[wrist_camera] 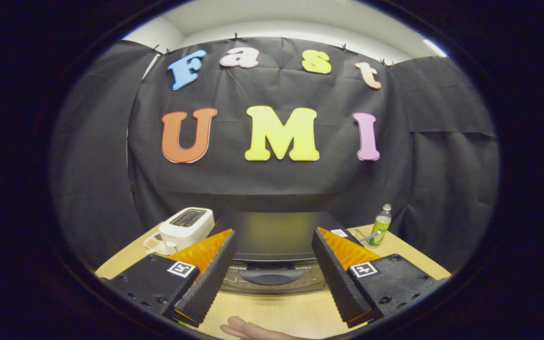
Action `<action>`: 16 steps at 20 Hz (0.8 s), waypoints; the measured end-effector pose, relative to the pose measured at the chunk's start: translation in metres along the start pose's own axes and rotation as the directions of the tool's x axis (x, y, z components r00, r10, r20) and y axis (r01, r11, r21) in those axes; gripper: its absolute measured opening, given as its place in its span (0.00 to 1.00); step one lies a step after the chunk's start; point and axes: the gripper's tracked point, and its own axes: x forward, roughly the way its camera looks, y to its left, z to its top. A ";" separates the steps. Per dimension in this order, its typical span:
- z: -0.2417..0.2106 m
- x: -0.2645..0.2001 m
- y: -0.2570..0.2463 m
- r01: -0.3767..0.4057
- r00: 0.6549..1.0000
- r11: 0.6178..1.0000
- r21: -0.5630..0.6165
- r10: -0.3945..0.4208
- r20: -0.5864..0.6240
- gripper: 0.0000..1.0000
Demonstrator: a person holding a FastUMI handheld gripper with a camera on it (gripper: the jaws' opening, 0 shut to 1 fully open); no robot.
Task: Open the toaster oven, put the food inside, and close the toaster oven door.
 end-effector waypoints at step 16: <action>-0.086 0.049 -0.003 -0.023 0.968 1.000 0.020 0.027 -0.248 1.00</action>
